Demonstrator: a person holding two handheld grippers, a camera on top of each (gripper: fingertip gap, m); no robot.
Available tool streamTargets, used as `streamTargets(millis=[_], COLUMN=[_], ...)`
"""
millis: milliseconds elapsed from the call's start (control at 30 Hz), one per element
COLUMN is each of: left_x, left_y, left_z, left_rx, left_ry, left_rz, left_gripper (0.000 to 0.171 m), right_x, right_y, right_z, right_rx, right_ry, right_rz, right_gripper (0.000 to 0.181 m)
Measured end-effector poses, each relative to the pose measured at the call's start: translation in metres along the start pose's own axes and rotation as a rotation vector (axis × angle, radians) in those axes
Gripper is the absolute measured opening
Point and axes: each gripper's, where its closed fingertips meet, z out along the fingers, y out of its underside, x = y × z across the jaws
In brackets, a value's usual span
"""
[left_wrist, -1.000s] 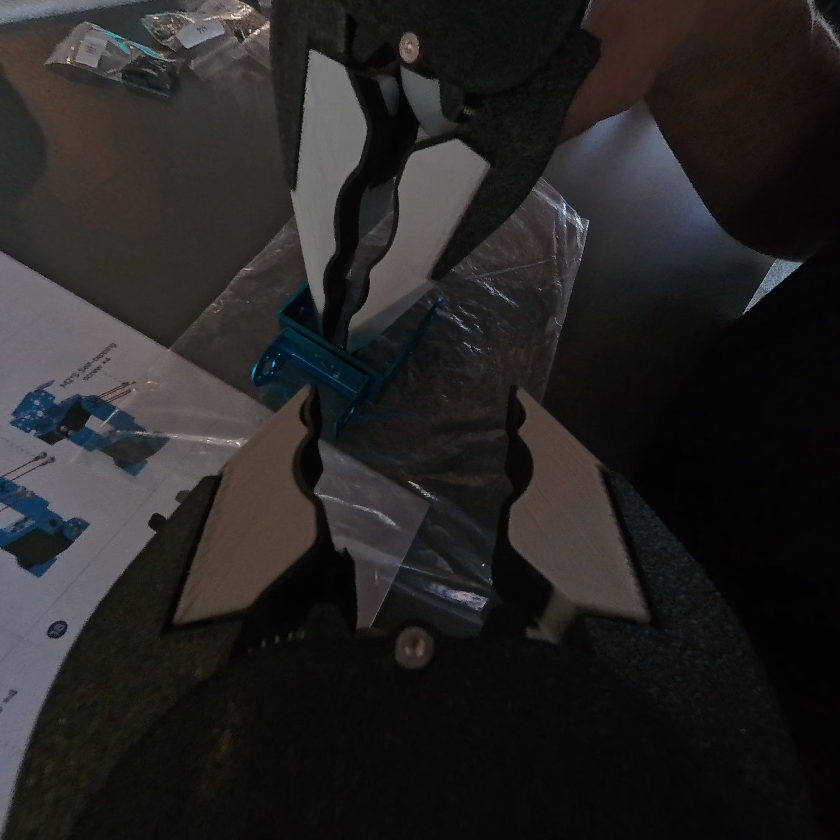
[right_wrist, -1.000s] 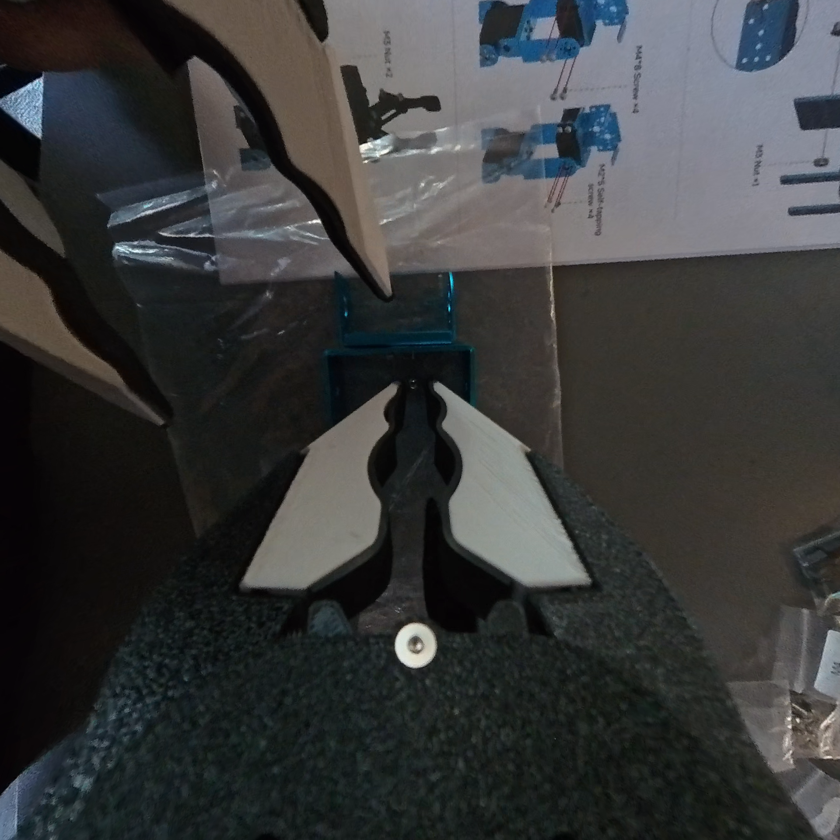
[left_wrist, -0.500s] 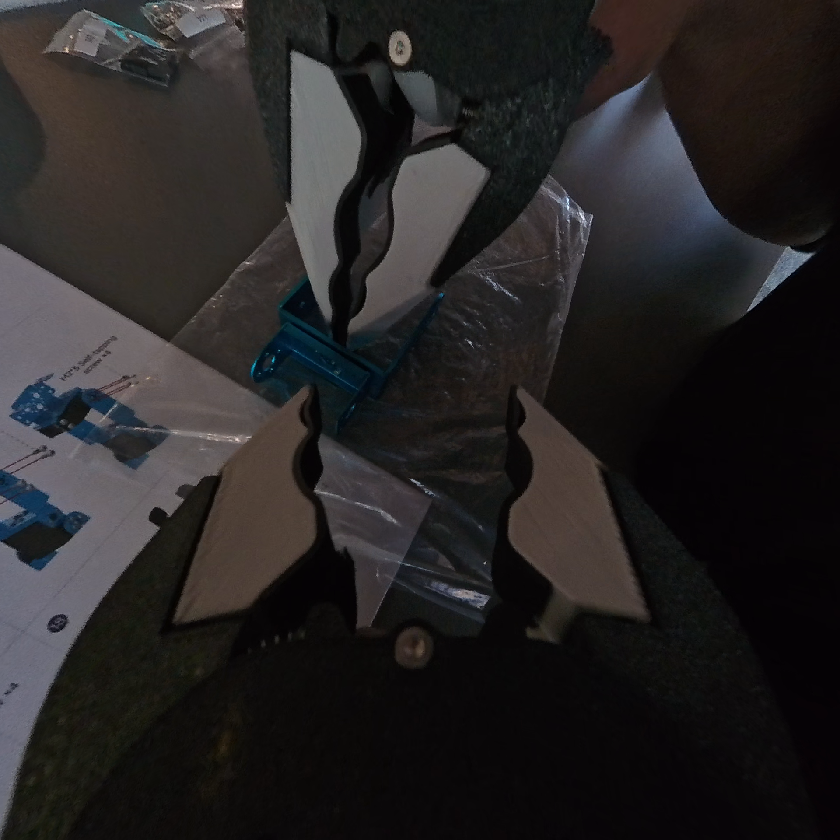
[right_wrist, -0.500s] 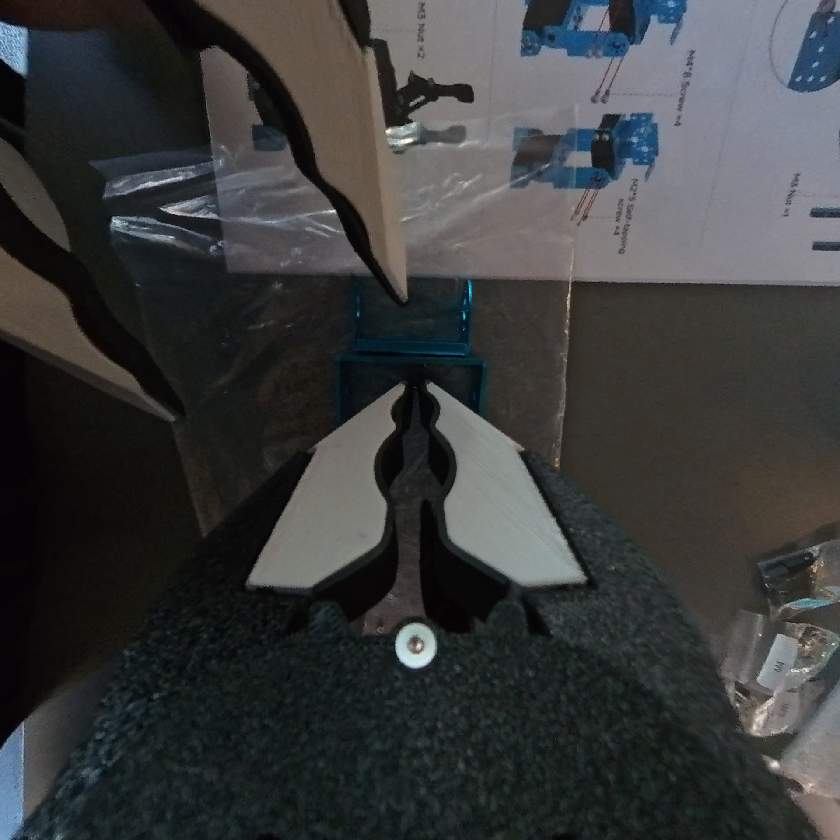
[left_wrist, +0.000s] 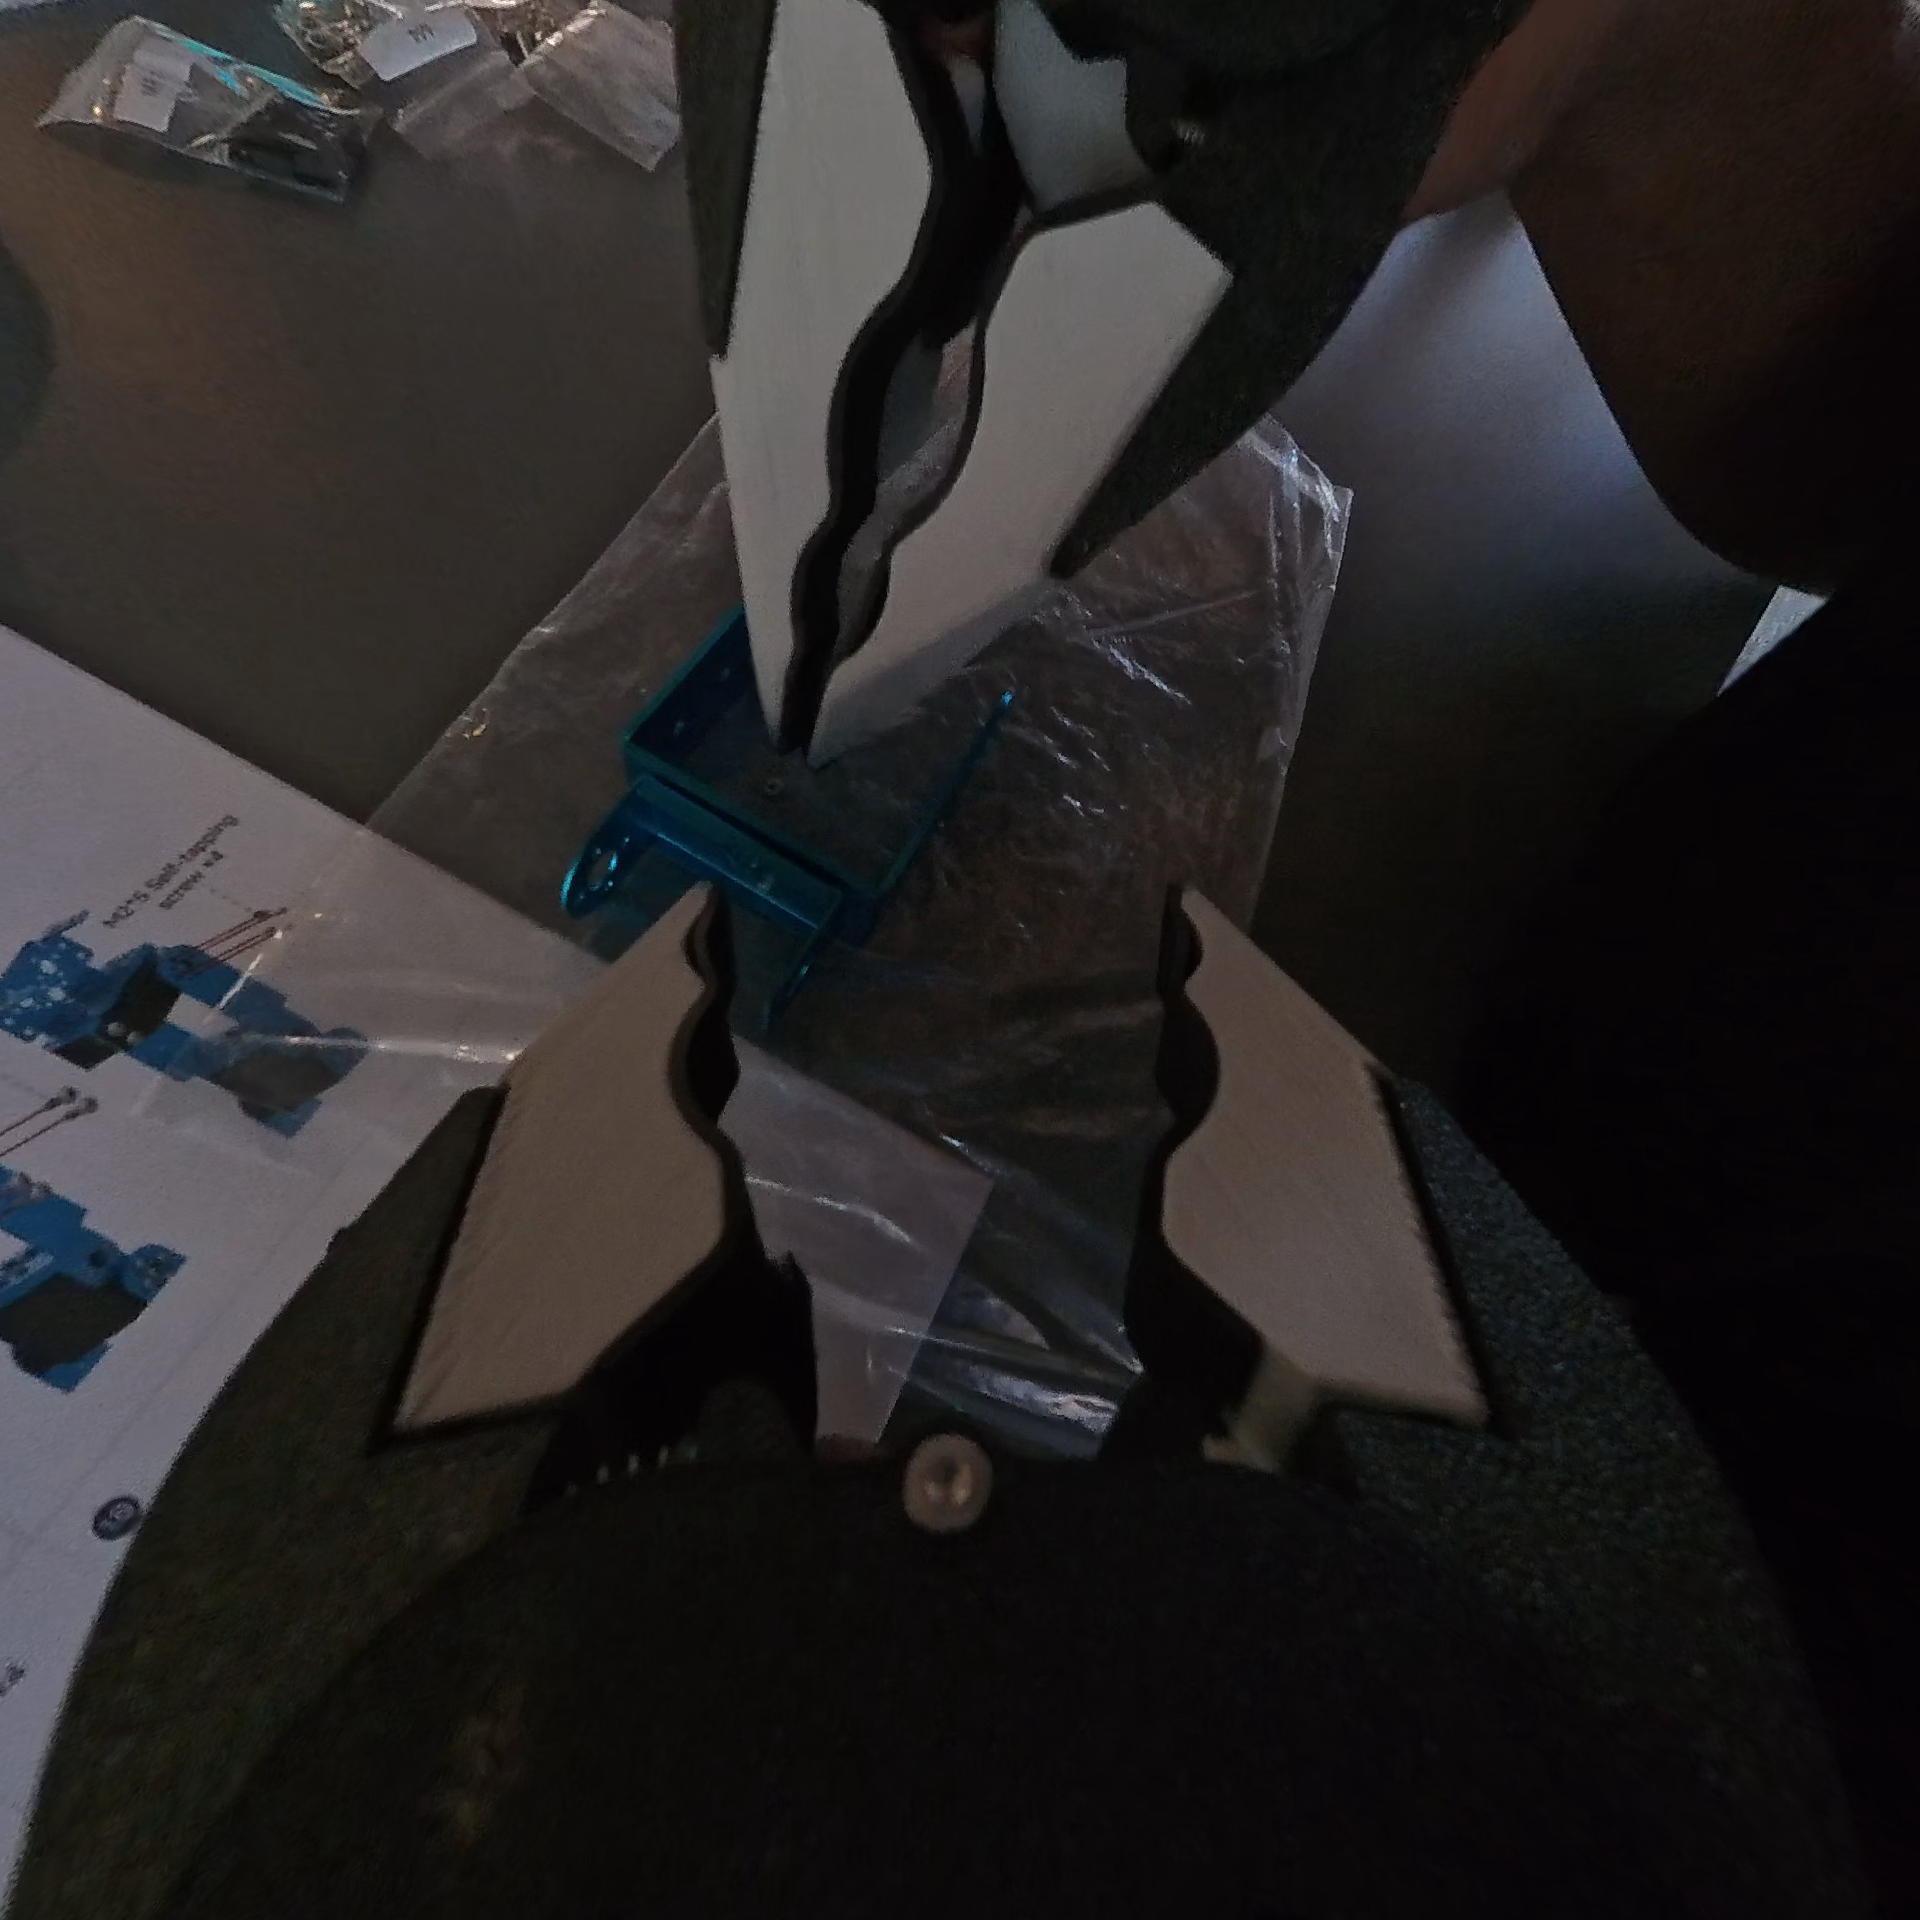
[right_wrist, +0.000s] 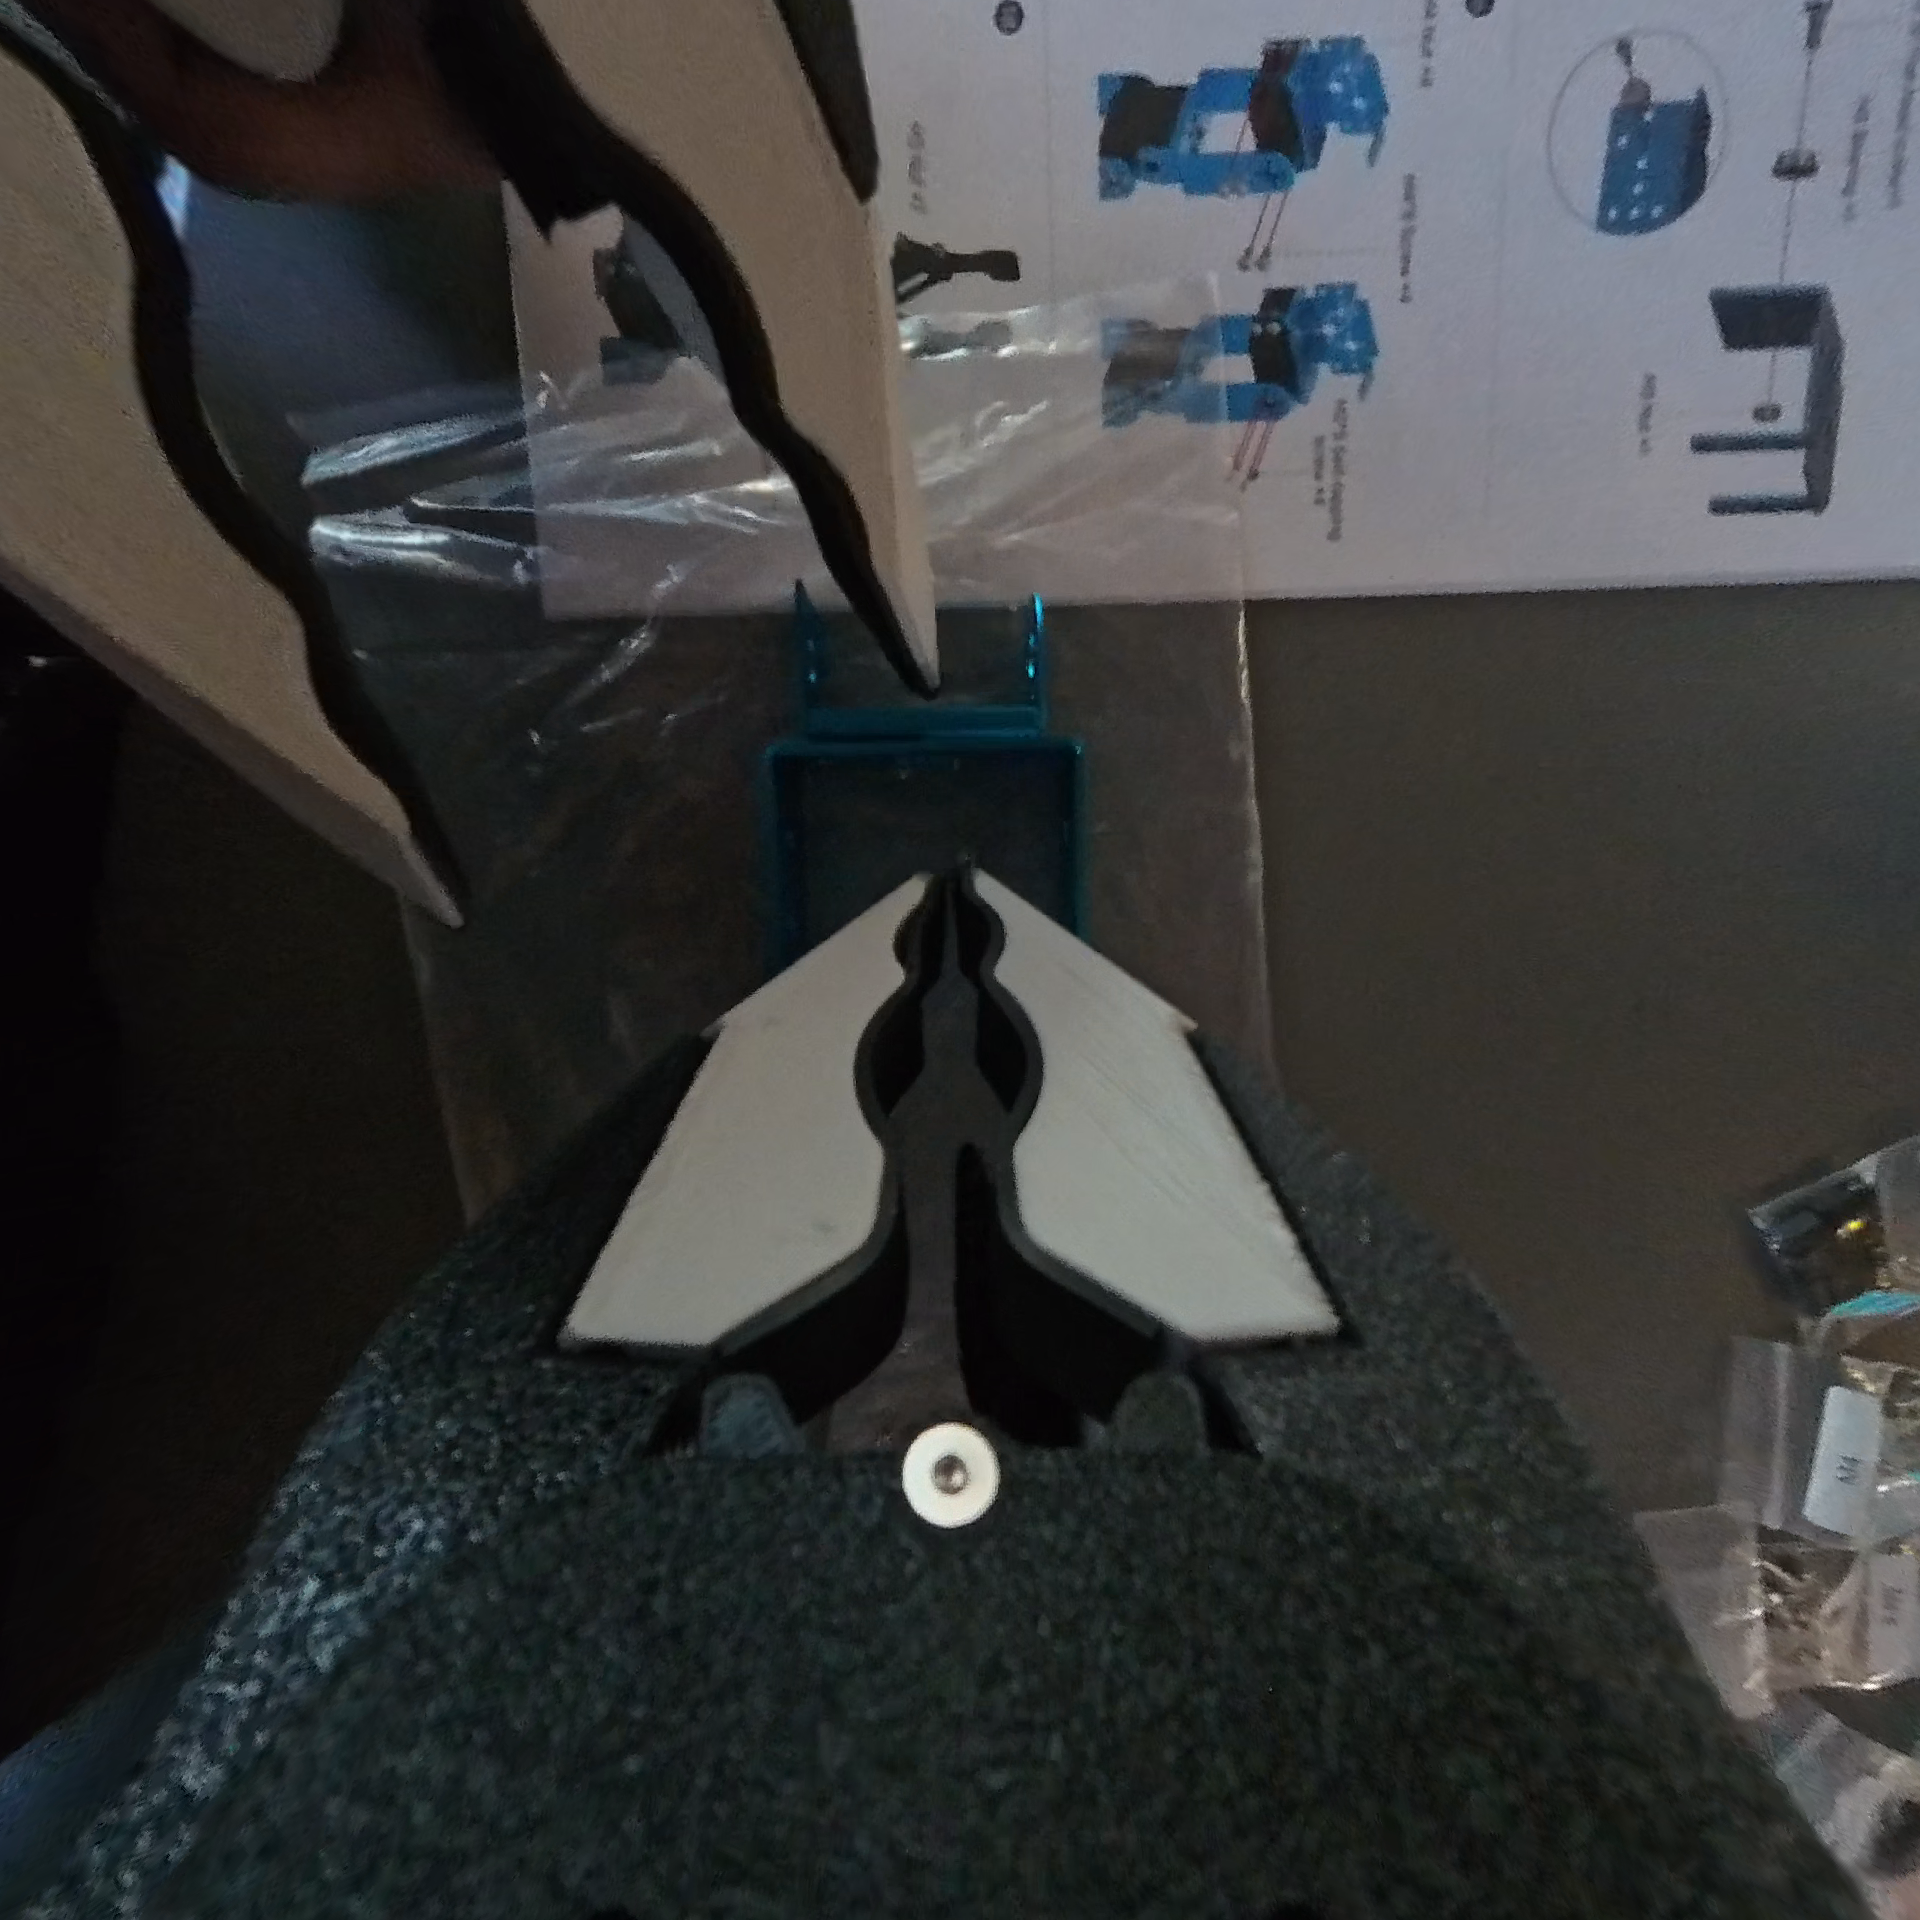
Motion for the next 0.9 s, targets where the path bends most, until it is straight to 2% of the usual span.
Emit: streamTargets(millis=[167, 633, 767, 900], left_x=[0.001, -0.002, -0.002, -0.002], left_y=[-0.002, 0.002, 0.002, 0.001], left_z=[0.001, -0.005, -0.005, -0.004], left_rx=[0.000, 0.008, 0.012, 0.016], left_ry=[-0.005, -0.011, -0.010, 0.001], left_rz=[0.006, -0.018, -0.022, -0.035], left_gripper=[0.081, 0.081, 0.081, 0.081], right_x=[0.004, 0.002, 0.002, 0.004], right_y=[0.001, 0.001, 0.000, 0.002], right_z=[0.006, 0.013, 0.012, 0.009], right_rx=[-0.051, -0.131, -0.079, 0.008], right_ry=[-0.025, -0.072, -0.065, -0.083], right_rz=[0.000, -0.014, -0.021, 0.047], right_gripper=[0.006, 0.003, 0.000, 0.000])
